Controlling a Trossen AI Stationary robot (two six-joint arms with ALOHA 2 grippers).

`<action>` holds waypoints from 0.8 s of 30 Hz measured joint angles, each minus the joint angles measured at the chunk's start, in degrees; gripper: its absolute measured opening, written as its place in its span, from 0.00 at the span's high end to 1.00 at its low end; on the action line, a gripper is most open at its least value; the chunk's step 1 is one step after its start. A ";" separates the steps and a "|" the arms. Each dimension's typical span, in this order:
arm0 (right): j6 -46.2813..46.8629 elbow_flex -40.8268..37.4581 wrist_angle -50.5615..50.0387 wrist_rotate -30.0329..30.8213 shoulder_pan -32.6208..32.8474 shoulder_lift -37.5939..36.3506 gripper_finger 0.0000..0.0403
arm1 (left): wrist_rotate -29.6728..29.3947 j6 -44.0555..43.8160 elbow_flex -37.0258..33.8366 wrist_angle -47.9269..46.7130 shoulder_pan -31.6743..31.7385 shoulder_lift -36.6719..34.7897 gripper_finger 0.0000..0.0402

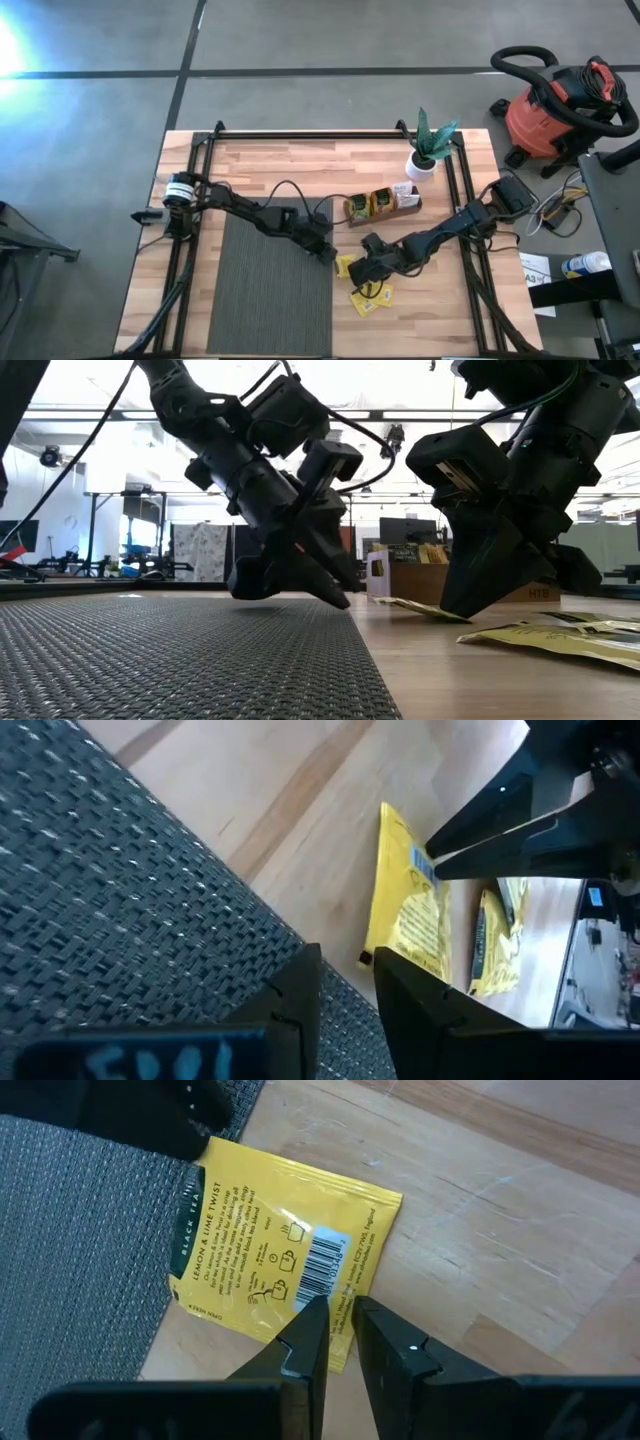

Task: Pick & Place Tea
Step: Put the yellow tea bag into the middle section of the wooden organizer

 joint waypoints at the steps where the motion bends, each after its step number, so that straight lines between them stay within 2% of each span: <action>1: 0.00 0.00 0.01 0.03 0.00 0.00 0.87 | 0.05 -0.03 0.01 0.20 -0.02 0.09 0.78; 20: 1.38 0.00 0.32 1.81 0.00 0.04 0.87 | 3.30 0.00 2.37 -0.19 -0.79 1.32 0.78; 24: 1.65 0.00 0.41 1.77 0.00 0.04 0.87 | 2.16 -0.05 2.34 -0.49 -1.09 2.51 0.78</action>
